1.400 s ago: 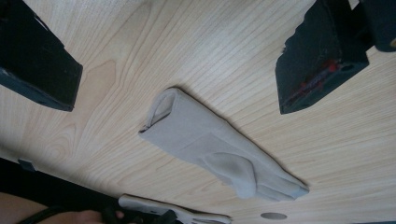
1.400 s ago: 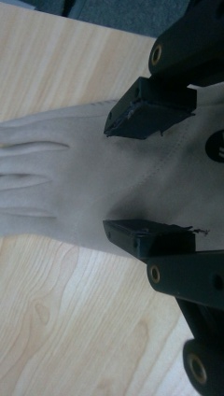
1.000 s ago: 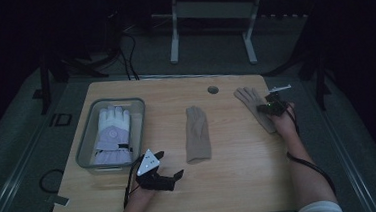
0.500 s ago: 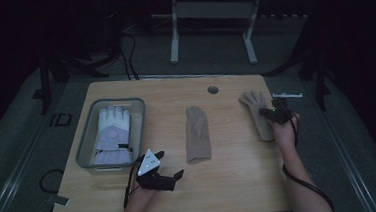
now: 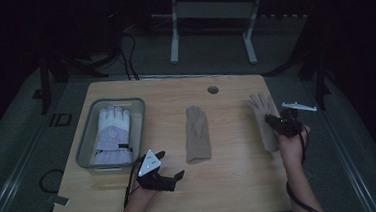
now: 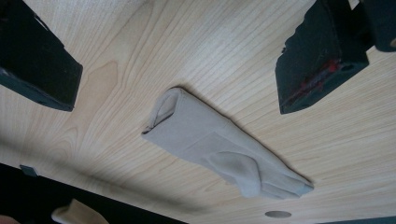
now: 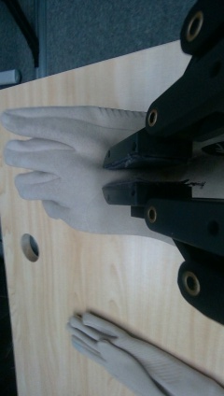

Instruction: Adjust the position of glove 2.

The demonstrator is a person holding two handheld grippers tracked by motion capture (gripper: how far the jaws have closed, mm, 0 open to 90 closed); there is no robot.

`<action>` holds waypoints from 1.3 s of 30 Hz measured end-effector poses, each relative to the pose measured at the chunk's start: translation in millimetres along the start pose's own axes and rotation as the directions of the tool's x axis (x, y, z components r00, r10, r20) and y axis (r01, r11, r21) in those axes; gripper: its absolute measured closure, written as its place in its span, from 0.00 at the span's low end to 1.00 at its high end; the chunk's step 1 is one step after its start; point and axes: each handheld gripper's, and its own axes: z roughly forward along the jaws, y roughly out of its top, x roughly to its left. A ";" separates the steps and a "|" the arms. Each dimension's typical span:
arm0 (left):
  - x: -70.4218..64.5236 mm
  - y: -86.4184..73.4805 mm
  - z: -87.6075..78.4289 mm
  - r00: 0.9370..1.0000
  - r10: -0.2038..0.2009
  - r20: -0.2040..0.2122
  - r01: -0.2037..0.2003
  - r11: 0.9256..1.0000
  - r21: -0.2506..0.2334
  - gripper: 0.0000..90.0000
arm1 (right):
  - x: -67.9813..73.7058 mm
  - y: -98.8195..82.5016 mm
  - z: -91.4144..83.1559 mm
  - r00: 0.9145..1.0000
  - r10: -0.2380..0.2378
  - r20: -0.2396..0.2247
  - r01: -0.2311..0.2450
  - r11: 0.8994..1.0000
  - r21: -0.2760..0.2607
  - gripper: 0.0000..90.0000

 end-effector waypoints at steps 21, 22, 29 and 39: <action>0.3 -0.1 -0.6 1.000 0.006 0.011 -0.006 1.000 0.001 0.01 | -0.9 -45.2 36.2 1.000 -0.009 -0.004 0.009 0.992 0.123 0.75; 0.5 -0.2 -0.6 1.000 0.002 0.013 -0.002 1.000 0.000 0.01 | -3.4 -42.7 33.2 0.999 -0.027 -0.022 0.029 0.995 0.099 0.71; 1.1 -0.2 -0.7 1.000 -0.002 0.018 0.002 1.000 0.000 0.01 | -15.8 -36.1 29.0 0.962 -0.224 -0.155 0.236 0.970 0.062 0.56; 2.0 -0.3 -0.7 1.000 -0.010 0.020 0.010 1.000 -0.005 0.01 | -32.3 -37.3 43.2 0.876 -0.403 -0.265 0.441 0.891 0.106 0.48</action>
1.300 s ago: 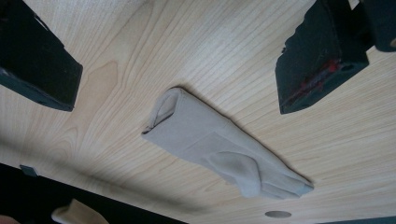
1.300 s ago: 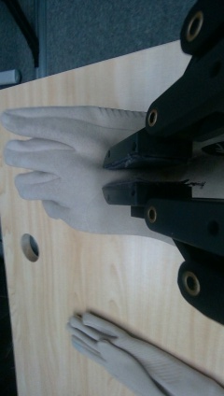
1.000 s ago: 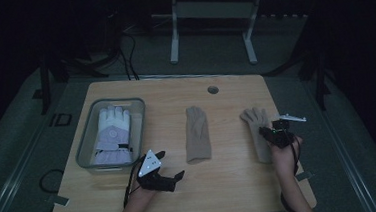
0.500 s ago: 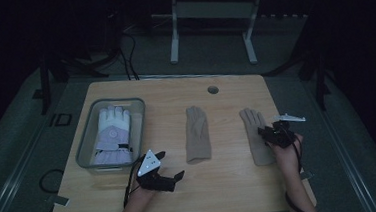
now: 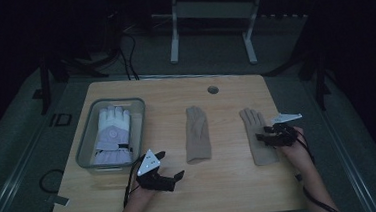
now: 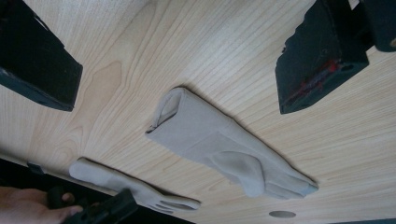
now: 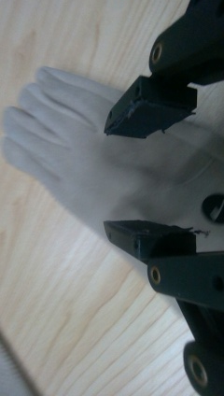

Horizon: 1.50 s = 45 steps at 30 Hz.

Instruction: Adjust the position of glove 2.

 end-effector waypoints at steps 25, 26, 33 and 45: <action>1.2 0.3 0.4 1.000 -0.011 0.002 0.011 1.000 0.006 0.01 | 10.6 3.4 -4.0 0.988 0.129 0.079 -0.130 0.991 0.007 0.91; 1.5 0.4 0.6 1.000 -0.013 0.003 0.013 1.000 0.005 0.01 | 12.1 5.5 -6.7 0.987 0.141 0.081 -0.141 0.990 -0.004 0.91; 2.0 0.2 0.0 1.000 -0.013 0.000 0.013 1.000 -0.002 0.01 | 21.6 20.5 -23.9 0.977 0.191 0.091 -0.186 0.981 -0.061 0.91; -0.1 -0.1 -0.1 1.000 -0.004 -0.004 0.004 1.000 -0.007 0.01 | 42.3 58.5 -48.2 0.969 0.218 0.116 -0.198 0.967 -0.159 0.91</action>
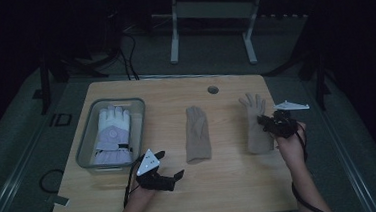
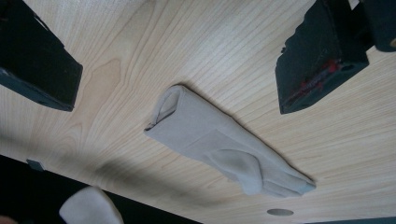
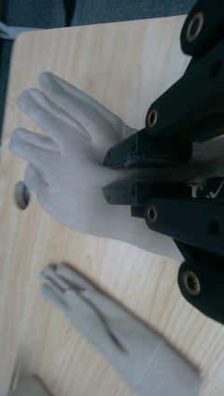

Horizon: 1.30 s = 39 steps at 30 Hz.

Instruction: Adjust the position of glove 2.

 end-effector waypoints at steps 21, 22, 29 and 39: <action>-2.9 -0.1 0.0 1.000 0.021 -0.003 -0.021 1.000 0.003 0.01 | 73.2 51.9 4.4 0.998 -0.014 -0.059 0.008 0.996 -0.088 0.91; -2.9 -0.2 -0.1 1.000 0.021 -0.002 -0.021 1.000 0.003 0.01 | 77.4 53.2 6.6 0.998 -0.014 -0.065 0.008 0.996 -0.085 0.91; -3.7 -0.3 -0.1 1.000 0.023 -0.004 -0.023 1.000 0.000 0.01 | 108.4 57.3 25.4 0.994 -0.005 -0.112 -0.004 0.997 -0.077 0.91; -4.0 -0.4 -0.8 1.000 0.025 0.000 -0.025 1.000 -0.003 0.01 | 146.8 51.4 59.7 0.988 0.025 -0.151 -0.030 0.999 -0.030 0.91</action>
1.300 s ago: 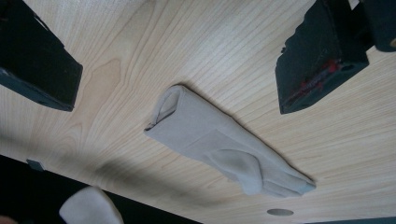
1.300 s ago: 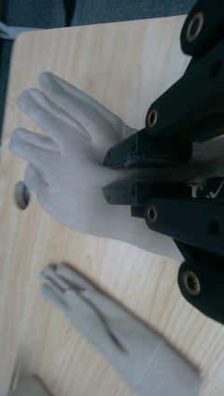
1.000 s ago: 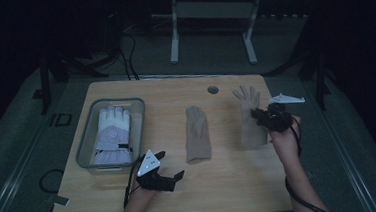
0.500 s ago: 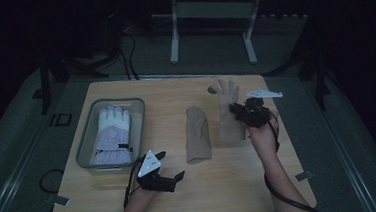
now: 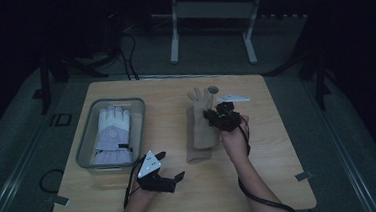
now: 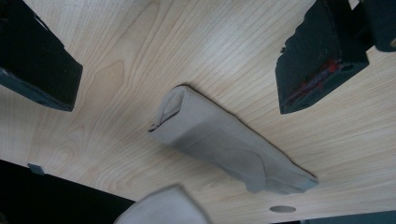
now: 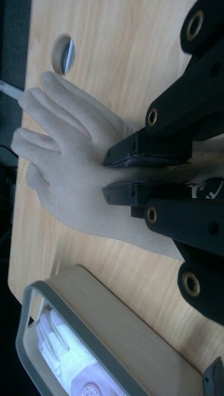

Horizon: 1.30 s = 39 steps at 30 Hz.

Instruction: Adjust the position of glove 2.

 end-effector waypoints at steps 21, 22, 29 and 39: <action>0.4 0.0 0.3 1.000 0.003 0.007 -0.003 1.000 0.002 0.01 | 1.5 -44.1 58.2 0.999 0.046 0.013 -0.047 0.987 0.153 0.89; 0.3 0.0 0.3 1.000 0.003 0.007 -0.003 1.000 0.002 0.01 | 0.4 -45.4 60.0 0.999 0.042 0.016 -0.044 0.986 0.158 0.89; 0.3 -0.1 0.2 1.000 0.001 0.007 -0.001 1.000 0.002 0.01 | -5.5 -55.5 68.3 0.999 0.033 0.033 -0.039 0.980 0.193 0.87; 0.3 0.1 0.7 1.000 -0.001 0.002 0.001 1.000 0.002 0.01 | -15.8 -71.4 47.4 1.000 0.011 0.013 -0.014 0.980 0.199 0.87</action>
